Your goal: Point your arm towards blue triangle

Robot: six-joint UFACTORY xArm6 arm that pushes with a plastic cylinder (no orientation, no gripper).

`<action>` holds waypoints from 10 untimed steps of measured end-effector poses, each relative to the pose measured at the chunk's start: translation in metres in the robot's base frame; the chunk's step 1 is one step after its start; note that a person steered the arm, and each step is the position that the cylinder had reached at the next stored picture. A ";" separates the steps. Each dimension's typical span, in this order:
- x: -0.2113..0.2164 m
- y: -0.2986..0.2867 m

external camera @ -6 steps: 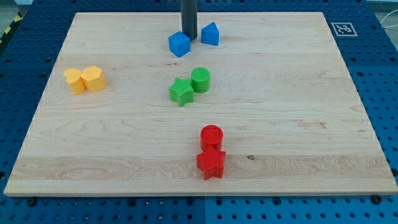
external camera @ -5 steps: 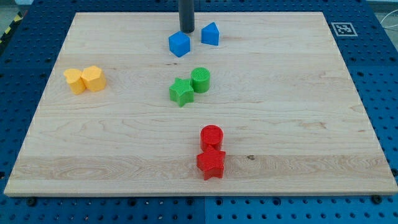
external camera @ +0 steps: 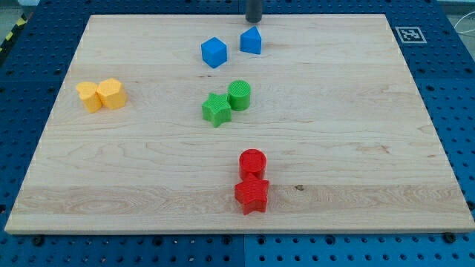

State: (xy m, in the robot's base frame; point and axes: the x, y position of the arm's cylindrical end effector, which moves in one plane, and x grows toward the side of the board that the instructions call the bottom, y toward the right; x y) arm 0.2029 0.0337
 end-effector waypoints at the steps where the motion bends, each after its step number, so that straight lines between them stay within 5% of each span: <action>1: 0.011 0.013; 3: 0.053 0.017; 6: 0.020 0.013; 10: 0.058 0.009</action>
